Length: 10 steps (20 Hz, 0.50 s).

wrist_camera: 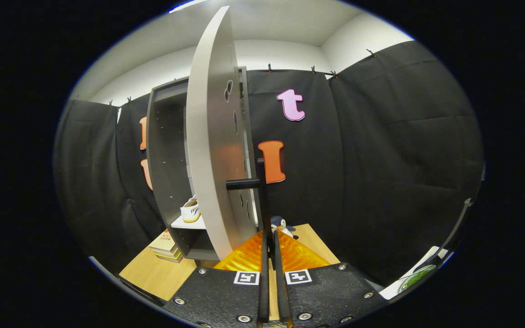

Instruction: Open the shoe cabinet door, grab the shoes and put them into the shoe cabinet, then close the shoe cabinet door.

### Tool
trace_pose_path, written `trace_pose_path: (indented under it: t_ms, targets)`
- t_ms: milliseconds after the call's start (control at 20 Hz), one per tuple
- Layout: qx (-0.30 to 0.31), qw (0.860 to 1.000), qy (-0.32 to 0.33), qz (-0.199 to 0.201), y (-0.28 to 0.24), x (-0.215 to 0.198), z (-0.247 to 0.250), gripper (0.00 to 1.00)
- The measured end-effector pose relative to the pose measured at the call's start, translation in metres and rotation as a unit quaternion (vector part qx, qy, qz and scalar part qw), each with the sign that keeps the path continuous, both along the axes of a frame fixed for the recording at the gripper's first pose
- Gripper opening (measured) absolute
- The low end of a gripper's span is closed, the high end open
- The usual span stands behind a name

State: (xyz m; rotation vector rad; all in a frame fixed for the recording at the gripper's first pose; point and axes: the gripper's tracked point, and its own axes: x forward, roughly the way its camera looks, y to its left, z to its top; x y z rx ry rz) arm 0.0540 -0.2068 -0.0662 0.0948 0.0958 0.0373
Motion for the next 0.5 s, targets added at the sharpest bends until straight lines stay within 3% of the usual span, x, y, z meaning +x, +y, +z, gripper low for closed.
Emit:
trace_pose_path:
  t_ms: [500]
  targets:
    - [-0.020,0.999,-0.014,-0.024,0.008,-0.043,0.017,0.07]
